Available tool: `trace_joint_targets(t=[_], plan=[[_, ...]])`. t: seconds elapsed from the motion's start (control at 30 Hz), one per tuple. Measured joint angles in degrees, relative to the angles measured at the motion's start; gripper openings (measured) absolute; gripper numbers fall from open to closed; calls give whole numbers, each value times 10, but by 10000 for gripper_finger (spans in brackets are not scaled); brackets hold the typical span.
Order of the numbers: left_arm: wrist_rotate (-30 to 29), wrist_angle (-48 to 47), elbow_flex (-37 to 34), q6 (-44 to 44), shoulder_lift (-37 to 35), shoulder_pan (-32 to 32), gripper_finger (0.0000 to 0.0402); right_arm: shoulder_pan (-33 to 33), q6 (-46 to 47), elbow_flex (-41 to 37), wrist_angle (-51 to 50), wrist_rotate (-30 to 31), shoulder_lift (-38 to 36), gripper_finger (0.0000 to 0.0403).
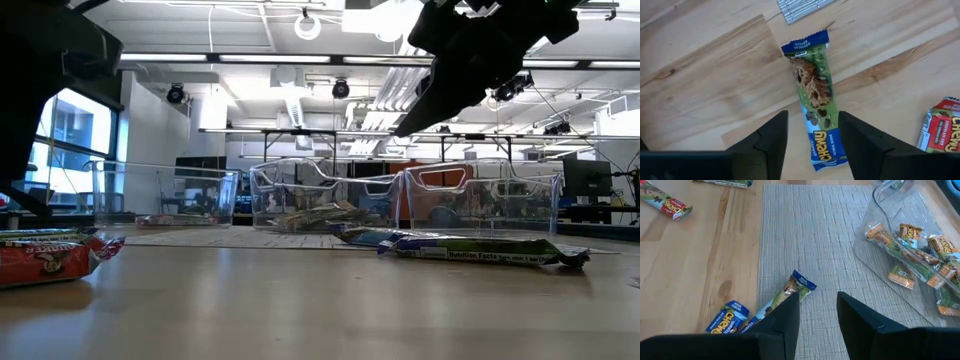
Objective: Pick and place Granola Bars by type
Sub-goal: Put the blue granola bar into the right transparent bin
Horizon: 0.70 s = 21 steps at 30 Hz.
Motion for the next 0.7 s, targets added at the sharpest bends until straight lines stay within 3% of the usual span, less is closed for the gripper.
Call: trace_joint_targets(t=[0.33, 0.57, 0.7], plan=[[-15, 6, 0, -3, 42, 0, 261, 0, -1, 0, 0, 0, 0, 114], [-7, 72, 1, -7, 108, 0, 272, 0, -8, 0, 5, 0, 0, 114], [-3, 69, 3, -59, 121, 0, 272, 0, -10, 0, 11, 0, 0, 114]])
